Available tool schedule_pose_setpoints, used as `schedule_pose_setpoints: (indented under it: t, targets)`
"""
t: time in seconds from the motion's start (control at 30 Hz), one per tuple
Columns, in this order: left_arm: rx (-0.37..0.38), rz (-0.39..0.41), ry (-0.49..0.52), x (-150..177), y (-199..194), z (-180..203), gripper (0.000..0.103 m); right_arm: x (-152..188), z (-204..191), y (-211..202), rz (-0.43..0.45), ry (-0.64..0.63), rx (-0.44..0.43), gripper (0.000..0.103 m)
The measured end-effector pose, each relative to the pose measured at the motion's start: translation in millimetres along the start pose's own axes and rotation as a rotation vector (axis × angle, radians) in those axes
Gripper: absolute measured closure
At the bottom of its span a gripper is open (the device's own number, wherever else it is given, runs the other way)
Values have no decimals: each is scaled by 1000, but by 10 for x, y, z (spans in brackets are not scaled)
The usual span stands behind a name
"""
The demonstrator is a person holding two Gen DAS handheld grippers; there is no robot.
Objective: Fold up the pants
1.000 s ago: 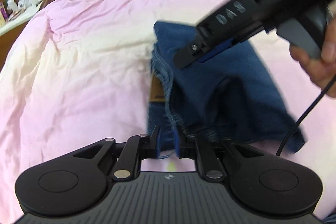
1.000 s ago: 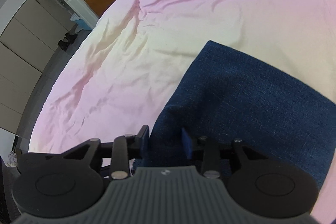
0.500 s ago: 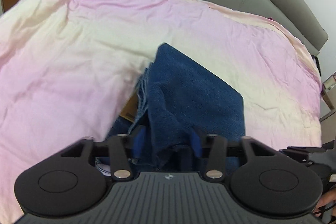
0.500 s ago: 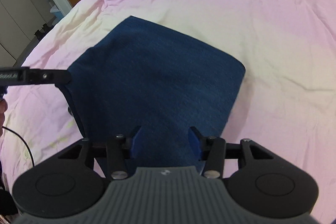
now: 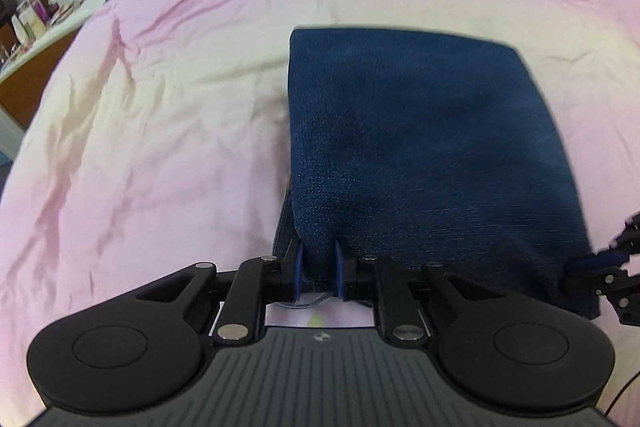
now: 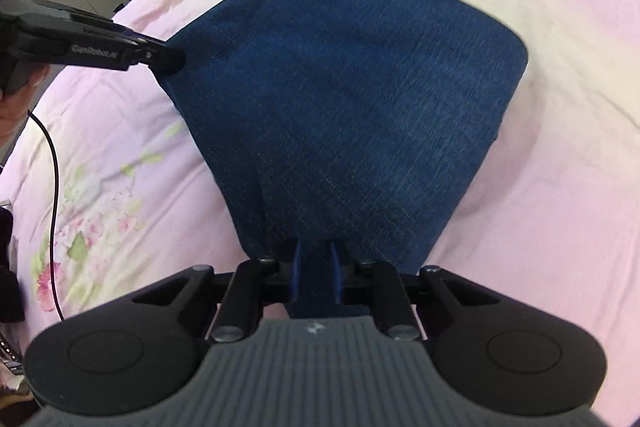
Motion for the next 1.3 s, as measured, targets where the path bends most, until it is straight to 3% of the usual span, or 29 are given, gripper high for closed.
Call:
schedule_pose_setpoints:
  t: [0.07,0.17,0.27,0.33,0.47,0.57,0.63,0.73,0.93,1.0,1.07,1.3]
  targets:
    - [20,-15,-32,72,163,-51,84,79,30,197,-41,22,-10,103]
    - [18,-10,-47,118,274,-57,83,166,62,451,-50,22,2,103]
    - [-4,-23,-5,109,281,-8,81,163,89,531,-47,44,-8,103]
    - [-26,-33,33,87,206,1,74,169,70,521,-63,19,-11,103]
    - [-73,-55,141,74,-31,15,66,158,33,266,-94,-37,-37,103]
    - [-113,-23,157,-40,-252,-17,68,46,146,-23,-23,-89,-16,102]
    - [-131,47,131,-210,-414,-65,69,-107,230,-184,43,-134,43,102]
    - [-115,131,60,-505,-482,-95,72,-403,497,-330,133,-89,77,101]
    - [-141,190,5,-886,-88,-43,79,-989,851,-154,238,-23,135,97]
    - [-129,178,-35,-919,96,-93,86,-1125,937,-31,253,27,107,97]
    - [-120,161,-74,-884,237,-146,91,-1230,1019,127,250,53,123,94]
    - [-107,67,-112,-728,659,-174,93,-1353,1256,685,182,96,123,103]
Point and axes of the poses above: each gripper's, at about its wrist camera, not at the fingertips, and y roughly the way its jaws point, z to its right, x to its underside, the point moved 5 cm from there along y, roughly the way its jaws point, and after that the axes turned 7 degrees about y, right-handed, at the moved point
